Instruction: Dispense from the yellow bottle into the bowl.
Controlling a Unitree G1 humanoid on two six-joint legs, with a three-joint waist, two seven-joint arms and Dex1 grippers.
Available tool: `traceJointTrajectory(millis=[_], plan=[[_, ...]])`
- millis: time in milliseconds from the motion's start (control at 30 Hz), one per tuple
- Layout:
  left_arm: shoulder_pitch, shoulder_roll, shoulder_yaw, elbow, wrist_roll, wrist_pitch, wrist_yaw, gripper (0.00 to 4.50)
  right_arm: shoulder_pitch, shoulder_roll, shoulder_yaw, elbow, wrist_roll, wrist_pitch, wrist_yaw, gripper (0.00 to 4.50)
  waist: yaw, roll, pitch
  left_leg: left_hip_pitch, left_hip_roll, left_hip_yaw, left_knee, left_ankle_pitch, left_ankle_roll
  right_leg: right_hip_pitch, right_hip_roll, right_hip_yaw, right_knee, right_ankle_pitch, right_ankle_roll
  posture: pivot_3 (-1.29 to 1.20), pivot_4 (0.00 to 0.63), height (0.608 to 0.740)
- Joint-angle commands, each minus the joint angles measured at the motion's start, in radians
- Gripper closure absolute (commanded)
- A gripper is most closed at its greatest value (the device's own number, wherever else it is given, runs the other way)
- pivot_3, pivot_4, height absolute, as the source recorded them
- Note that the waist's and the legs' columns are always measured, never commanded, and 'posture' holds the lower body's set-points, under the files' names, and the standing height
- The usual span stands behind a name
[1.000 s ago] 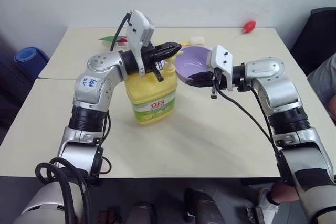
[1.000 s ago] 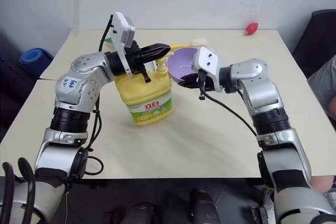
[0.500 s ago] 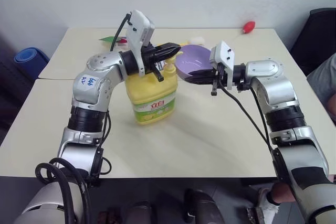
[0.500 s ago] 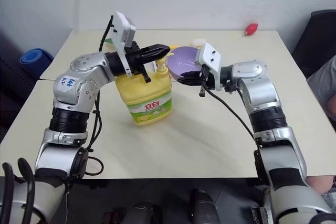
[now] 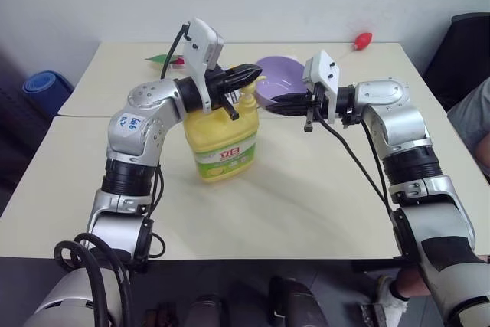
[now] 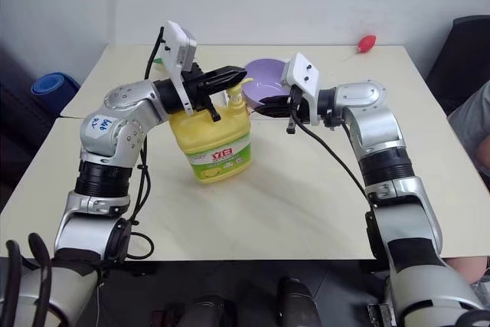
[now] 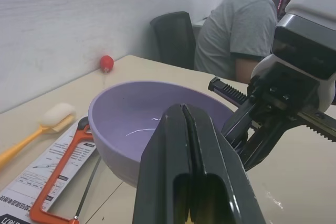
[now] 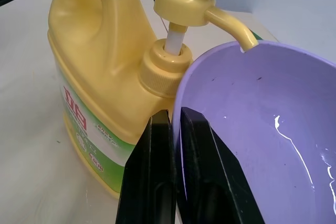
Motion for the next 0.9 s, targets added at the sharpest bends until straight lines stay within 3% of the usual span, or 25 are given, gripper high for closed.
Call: traceJointTrajectory(millis=[33, 600, 733, 900], plan=[[0.093, -0.004, -0.049, 0.107, 0.045, 0.064, -0.004, 4.48, -0.026, 0.001, -0.035, -0.037, 0.018, -0.008, -0.003, 4.50, 0.000, 0.001, -0.001, 0.000, 0.000, 0.000, 0.000, 0.000, 0.000, 0.000, 0.000, 0.000, 0.000, 0.000, 0.000, 0.00, 0.150, 0.740], [0.138, -0.006, -0.096, 0.153, 0.073, 0.058, -0.040, 4.48, -0.014, -0.006, -0.033, -0.060, 0.016, 0.008, -0.015, 4.50, 0.000, 0.006, -0.014, 0.006, 0.000, 0.000, -0.002, 0.000, 0.000, 0.004, -0.001, 0.002, 0.000, 0.000, 0.000, 0.00, 0.150, 0.740], [0.156, -0.008, -0.098, 0.168, 0.087, 0.045, -0.041, 4.48, -0.008, -0.010, -0.028, -0.066, 0.012, 0.028, -0.014, 4.50, 0.000, 0.008, -0.019, 0.018, 0.001, -0.001, -0.006, -0.001, -0.001, 0.018, -0.002, 0.003, -0.007, 0.000, 0.000, 0.00, 0.150, 0.740], [0.161, -0.011, -0.095, 0.194, 0.105, 0.020, -0.039, 4.48, 0.004, -0.012, -0.024, -0.073, 0.007, 0.049, -0.014, 4.50, 0.000, 0.011, -0.023, 0.018, 0.002, -0.002, -0.005, -0.001, -0.002, 0.019, -0.004, 0.007, -0.006, 0.000, 0.000, 0.00, 0.150, 0.740]])
